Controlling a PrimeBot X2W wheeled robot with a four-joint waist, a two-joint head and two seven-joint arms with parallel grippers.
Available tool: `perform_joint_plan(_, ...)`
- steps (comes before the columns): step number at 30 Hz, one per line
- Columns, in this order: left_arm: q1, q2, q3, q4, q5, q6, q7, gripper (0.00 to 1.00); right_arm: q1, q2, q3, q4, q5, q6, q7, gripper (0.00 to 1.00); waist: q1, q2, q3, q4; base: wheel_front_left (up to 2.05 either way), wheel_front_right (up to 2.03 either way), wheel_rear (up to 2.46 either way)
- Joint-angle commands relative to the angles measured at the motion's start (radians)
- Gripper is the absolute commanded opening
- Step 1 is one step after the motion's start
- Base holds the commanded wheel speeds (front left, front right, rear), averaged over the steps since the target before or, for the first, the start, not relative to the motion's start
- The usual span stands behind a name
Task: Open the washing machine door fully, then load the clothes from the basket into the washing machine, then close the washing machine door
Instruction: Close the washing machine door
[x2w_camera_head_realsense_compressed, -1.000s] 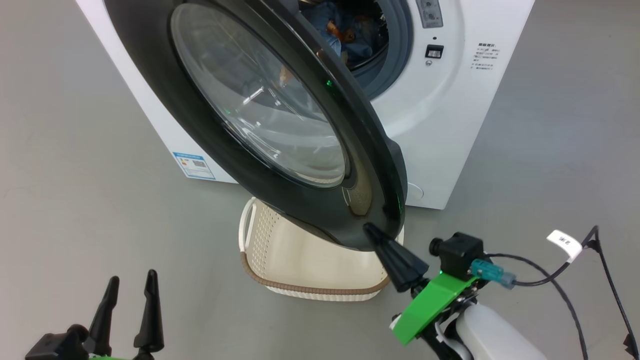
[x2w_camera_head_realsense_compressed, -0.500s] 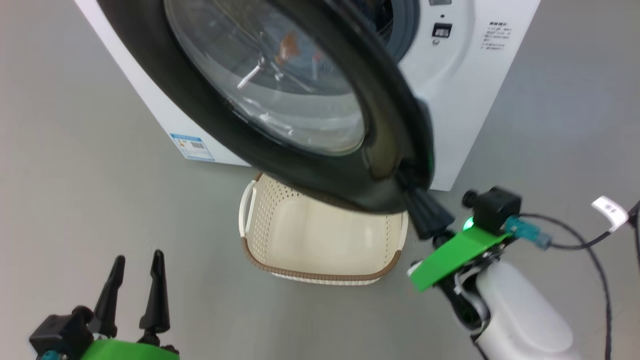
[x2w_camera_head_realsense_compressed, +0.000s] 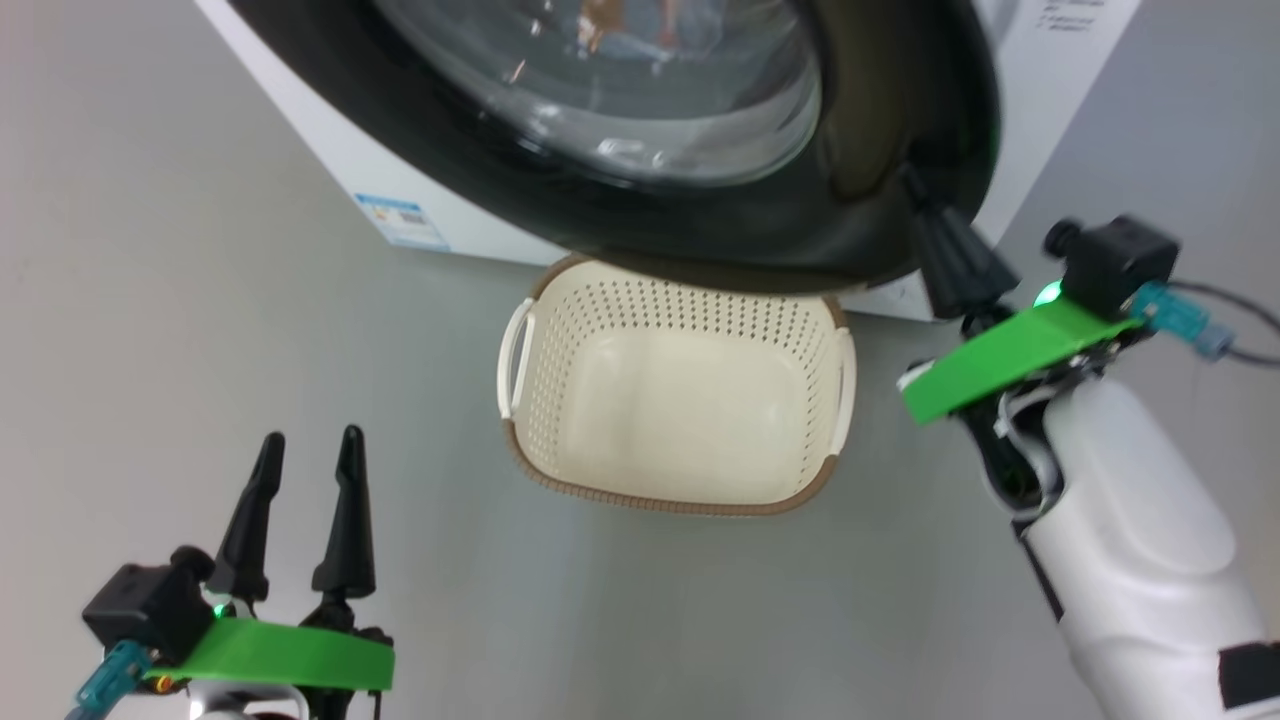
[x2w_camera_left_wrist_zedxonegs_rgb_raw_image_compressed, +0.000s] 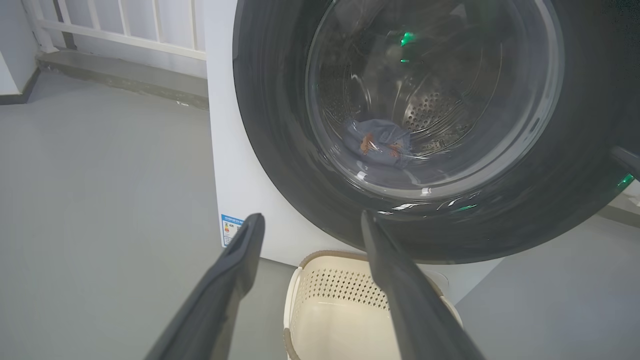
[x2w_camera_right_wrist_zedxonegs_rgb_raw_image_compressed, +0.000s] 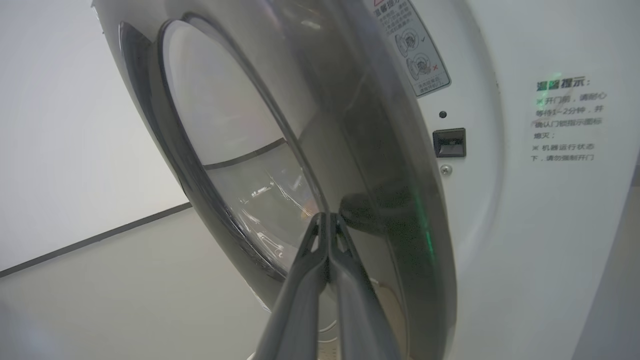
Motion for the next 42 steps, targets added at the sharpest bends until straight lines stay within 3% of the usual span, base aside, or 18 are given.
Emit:
perform_joint_plan(1, -0.032, 0.014, 0.029, -0.028, -0.008, -0.003, -0.006, 1.00, -0.031, 0.009, 0.000, -0.016, -0.005, 0.001, -0.005, 0.00, 0.0000, -0.0001, 0.029, 0.023, 0.00, 0.00, 0.00)
perform_joint_plan(15, -0.092, -0.002, -0.002, -0.048, -0.015, -0.003, -0.006, 1.00, -0.201, 0.037, -0.126, 0.065, -0.033, 0.001, -0.005, 0.00, 0.0000, -0.0001, 0.103, 0.059, 0.00, 0.00, 0.00)
perform_joint_plan(27, -0.113, -0.001, -0.014, -0.053, -0.020, -0.003, -0.006, 1.00, -0.258, 0.066, -0.225, 0.048, -0.084, 0.001, -0.005, 0.00, 0.0000, -0.0001, 0.140, 0.071, 0.00, 0.00, 0.00)
perform_joint_plan(38, -0.101, 0.008, -0.007, -0.031, -0.014, -0.003, -0.006, 1.00, -0.194, 0.075, -0.144, 0.043, -0.069, 0.001, -0.005, 0.00, 0.0000, -0.0001, 0.103, 0.056, 0.00, 0.00, 0.00)
perform_joint_plan(42, -0.082, 0.017, -0.001, -0.004, -0.014, -0.003, -0.006, 1.00, -0.143, 0.072, -0.107, 0.032, -0.047, 0.001, -0.005, 0.20, 0.0000, -0.0001, 0.064, 0.043, 0.00, 0.00, 0.00)
